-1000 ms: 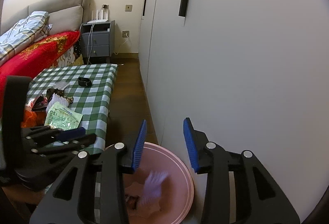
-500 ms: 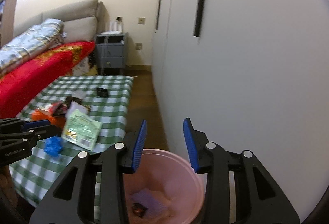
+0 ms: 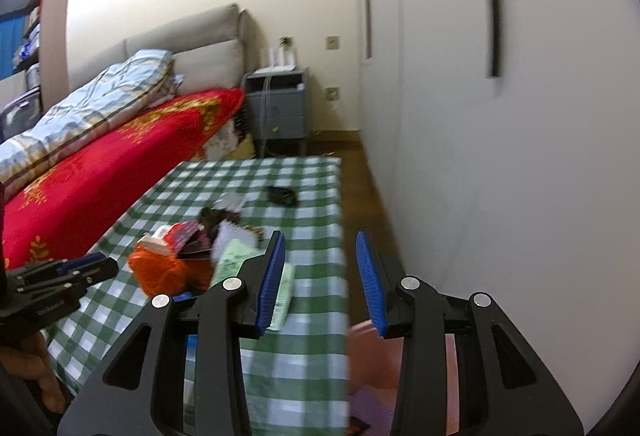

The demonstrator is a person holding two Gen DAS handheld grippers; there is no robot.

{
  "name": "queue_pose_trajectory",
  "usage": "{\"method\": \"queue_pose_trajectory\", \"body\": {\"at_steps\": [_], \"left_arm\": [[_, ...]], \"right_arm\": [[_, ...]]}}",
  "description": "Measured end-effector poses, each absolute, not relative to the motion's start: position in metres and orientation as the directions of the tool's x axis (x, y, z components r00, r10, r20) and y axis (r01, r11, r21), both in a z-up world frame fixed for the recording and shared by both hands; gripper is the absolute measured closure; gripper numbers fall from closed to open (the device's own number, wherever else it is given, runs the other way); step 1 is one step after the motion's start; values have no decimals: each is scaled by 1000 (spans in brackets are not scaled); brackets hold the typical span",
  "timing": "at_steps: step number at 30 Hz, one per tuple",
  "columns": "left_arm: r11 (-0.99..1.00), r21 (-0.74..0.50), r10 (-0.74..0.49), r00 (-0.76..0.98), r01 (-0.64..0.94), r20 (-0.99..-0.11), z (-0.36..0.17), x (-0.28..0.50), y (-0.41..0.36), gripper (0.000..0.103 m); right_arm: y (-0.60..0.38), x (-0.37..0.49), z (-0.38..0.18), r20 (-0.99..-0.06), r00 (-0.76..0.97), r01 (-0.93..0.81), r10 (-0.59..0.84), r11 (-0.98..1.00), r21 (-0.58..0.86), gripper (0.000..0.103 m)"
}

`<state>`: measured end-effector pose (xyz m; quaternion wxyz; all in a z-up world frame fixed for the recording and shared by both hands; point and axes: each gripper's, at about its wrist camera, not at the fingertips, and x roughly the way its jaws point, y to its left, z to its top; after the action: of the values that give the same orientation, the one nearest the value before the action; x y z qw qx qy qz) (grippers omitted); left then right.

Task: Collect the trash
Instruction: 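Grasp the orange plastic bag with the left gripper while the right grasps the green snack packet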

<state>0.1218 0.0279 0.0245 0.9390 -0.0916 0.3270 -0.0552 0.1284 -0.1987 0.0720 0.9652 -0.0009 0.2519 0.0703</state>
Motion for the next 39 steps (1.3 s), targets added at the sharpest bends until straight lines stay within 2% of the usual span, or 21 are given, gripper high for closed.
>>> {"method": "queue_pose_trajectory", "body": {"at_steps": [6,9,11,12,13,18,29,32,36,38,39], "left_arm": [[963,-263,-127,757,-61,-640,0,134,54,77],[964,-258,-119,759,-67,-640,-3,139,53,71],[964,-257,-116,756,-70,-644,-6,144,51,66],[965,-254,-114,754,-72,-647,-8,146,50,63],[965,-251,-110,751,-76,-651,-9,150,50,63],[963,-254,-102,743,-94,-662,-15,157,52,58],[954,-279,-116,724,-109,-680,-24,177,48,56],[955,-276,-118,719,-106,-685,-27,181,47,56],[950,-292,-128,711,-113,-691,-31,184,52,56],[950,-290,-128,707,-114,-696,-33,185,52,56],[949,-293,-130,707,-113,-695,-33,185,52,56]], "right_arm": [[-174,157,30,-551,815,-177,180,982,59,65],[-168,171,14,-592,778,-195,210,977,90,62],[-162,178,5,-604,768,-198,212,976,90,44],[-160,183,1,-609,765,-194,209,977,92,31],[-158,187,-4,-617,756,-194,217,975,105,29],[-150,209,-27,-671,699,-193,245,969,152,29],[-155,243,-65,-753,600,-142,271,962,234,29],[-151,245,-67,-753,593,-157,285,958,239,33],[-147,247,-69,-754,579,-177,311,950,256,50],[-147,246,-68,-751,578,-181,320,947,264,61],[-147,245,-67,-747,579,-183,328,945,273,70]]}}
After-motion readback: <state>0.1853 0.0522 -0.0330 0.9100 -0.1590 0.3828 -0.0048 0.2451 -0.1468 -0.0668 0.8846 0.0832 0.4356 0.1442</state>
